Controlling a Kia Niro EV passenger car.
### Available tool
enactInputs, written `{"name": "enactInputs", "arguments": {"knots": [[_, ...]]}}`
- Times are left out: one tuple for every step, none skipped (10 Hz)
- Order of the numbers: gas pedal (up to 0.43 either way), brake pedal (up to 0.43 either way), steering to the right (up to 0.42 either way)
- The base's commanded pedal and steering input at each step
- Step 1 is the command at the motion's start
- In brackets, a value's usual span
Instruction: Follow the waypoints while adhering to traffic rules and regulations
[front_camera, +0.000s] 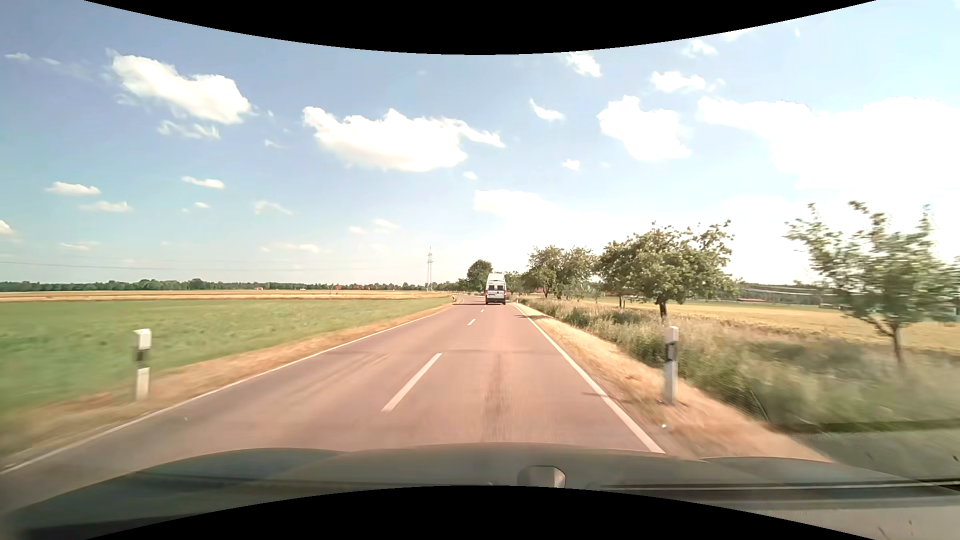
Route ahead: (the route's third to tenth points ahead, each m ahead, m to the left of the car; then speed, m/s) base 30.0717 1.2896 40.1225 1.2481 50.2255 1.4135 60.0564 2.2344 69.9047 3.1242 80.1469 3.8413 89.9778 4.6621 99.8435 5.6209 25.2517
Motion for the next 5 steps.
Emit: {"name": "enactInputs", "arguments": {"knots": [[0.118,0.006,0.001],[0.118,0.006,-0.002],[0.118,0.006,-0.002],[0.118,0.006,-0.003],[0.118,0.006,-0.005]]}}
